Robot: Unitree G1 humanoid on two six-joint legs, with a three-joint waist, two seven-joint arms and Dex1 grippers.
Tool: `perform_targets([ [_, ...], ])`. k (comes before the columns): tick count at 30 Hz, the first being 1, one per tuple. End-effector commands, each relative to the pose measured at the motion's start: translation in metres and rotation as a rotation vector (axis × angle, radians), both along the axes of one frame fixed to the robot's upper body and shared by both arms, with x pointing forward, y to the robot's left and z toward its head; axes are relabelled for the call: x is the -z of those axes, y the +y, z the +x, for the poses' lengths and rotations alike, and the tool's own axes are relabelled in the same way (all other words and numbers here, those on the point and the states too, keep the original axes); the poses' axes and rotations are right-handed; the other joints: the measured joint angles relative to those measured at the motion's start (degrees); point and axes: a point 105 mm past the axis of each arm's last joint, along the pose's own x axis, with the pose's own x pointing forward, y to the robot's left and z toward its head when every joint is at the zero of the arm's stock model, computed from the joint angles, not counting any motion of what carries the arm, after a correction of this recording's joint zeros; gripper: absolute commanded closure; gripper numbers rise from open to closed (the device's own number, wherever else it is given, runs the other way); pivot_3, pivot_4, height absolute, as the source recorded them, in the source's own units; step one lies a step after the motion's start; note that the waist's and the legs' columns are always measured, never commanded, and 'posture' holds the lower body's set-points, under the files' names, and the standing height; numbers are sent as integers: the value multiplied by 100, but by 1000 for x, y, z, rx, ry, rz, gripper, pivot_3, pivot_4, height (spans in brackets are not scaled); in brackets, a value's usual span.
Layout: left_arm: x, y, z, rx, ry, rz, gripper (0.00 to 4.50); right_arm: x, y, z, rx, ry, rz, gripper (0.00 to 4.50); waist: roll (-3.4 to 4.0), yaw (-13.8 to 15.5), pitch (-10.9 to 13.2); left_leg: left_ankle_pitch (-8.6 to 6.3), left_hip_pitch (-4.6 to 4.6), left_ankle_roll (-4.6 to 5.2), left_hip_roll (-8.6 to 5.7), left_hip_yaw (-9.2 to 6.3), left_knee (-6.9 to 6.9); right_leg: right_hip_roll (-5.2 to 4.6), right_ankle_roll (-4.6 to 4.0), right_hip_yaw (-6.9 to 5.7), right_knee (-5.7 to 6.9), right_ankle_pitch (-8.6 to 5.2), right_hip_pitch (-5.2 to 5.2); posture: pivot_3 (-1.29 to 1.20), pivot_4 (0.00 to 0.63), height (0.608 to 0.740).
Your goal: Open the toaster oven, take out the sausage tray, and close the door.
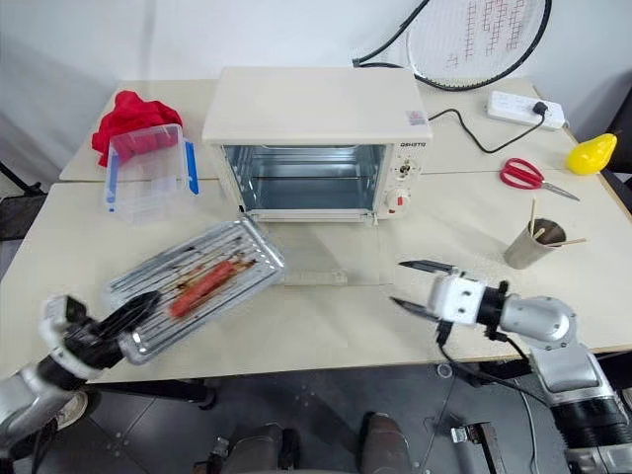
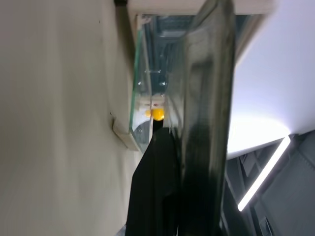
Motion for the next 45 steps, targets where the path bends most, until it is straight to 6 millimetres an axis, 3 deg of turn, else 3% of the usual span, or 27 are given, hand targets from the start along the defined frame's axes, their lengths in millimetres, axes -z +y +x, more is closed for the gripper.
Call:
perform_targets([
  [1, -16, 11, -18, -120, -127, -33, 4500, 0, -13, 9, 44, 67, 85, 2741, 2, -2, -1, 1, 0, -1, 3, 0, 1, -2, -1, 2, 3, 0, -1, 0, 150, 740],
  [7, -4, 19, -40, -370, -145, -100, 4500, 13, -17, 22, 40, 200, 138, 4482, 1, 4, -1, -1, -2, 2, 6, 3, 0, -7, -1, 6, 0, 0, -4, 0, 150, 740],
  [11, 0, 23, -44, -503, -142, -146, 4500, 18, -8, 29, -3, 307, 172, 4482, 0, 37, -2, -1, -2, 2, 4, 3, 8, -9, 0, 7, 2, 0, -1, 0, 150, 740],
  [15, 0, 24, -37, -595, -134, -192, 4500, 19, 12, 51, -20, 350, 255, 4482, -6, 7, -6, -2, -1, 3, 4, 5, 9, -9, -1, 8, 1, 0, 0, 0, 150, 740],
  [19, -3, 25, -32, -633, -141, -215, 4500, 17, 31, 49, -117, 411, 280, 4482, -6, 66, -6, -2, -7, 3, -1, 0, 9, -6, -1, 0, 2, 0, -2, 0, 150, 740],
  [28, -7, 26, -19, -615, -129, -215, 4500, -27, 39, 44, -171, 343, 419, 4482, -6, 139, -5, -6, -11, 9, -3, 3, 15, -4, 0, 2, -2, 0, -1, 0, 150, 740],
  [37, -8, 16, -14, -524, -131, -186, 4500, -102, 36, 50, -145, 175, 616, 4482, -6, 135, -5, -7, -12, 8, -3, 4, 15, -1, 0, 4, -1, 0, -5, 0, 150, 740],
  [42, -8, 11, -12, -469, -120, -155, 4500, -128, 40, 51, -148, 149, 774, 4482, -6, 132, -5, -8, -12, 6, 1, 5, 9, 4, -1, 4, -1, 0, -8, 0, 150, 740],
  [45, -11, -3, -7, -347, -119, -97, 4500, -124, 40, 34, -156, 145, 698, 4482, -7, 170, -5, -8, -18, 6, -2, 2, 9, 3, -1, 3, -1, 0, -12, 0, 150, 740],
])
